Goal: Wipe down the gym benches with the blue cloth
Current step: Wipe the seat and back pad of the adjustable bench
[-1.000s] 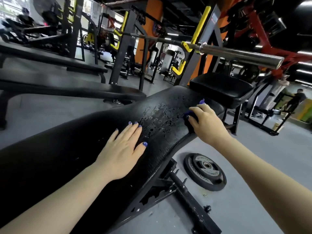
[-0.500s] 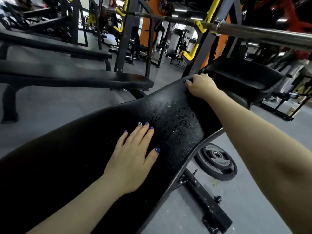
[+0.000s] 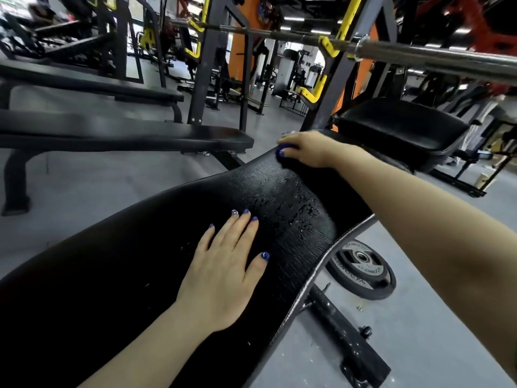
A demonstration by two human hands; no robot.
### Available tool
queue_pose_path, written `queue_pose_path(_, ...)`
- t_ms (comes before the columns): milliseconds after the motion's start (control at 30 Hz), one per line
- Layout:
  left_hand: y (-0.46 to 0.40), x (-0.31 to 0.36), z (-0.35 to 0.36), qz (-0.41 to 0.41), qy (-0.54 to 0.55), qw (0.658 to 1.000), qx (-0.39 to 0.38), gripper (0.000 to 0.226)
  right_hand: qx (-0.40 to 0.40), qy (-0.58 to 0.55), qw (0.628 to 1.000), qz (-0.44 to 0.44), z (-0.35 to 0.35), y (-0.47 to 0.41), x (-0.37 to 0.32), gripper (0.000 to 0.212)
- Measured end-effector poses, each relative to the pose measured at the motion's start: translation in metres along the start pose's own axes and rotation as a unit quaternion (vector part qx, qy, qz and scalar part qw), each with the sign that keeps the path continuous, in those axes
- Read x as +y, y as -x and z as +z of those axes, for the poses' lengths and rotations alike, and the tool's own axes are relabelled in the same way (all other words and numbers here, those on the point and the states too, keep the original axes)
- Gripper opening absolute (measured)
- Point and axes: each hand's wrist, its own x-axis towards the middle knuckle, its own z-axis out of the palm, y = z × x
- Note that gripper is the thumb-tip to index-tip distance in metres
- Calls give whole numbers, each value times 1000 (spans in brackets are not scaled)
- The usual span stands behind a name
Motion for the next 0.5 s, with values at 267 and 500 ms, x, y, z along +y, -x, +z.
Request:
queue_pose_path(267,1,-1,3,4,-5,1000,15,76,42,-5,999,7,3,98,6,43)
queue_pose_path(500,0,-1,3,8,2,1000,23,78,14,-11,1000,8,-10,182,13,53)
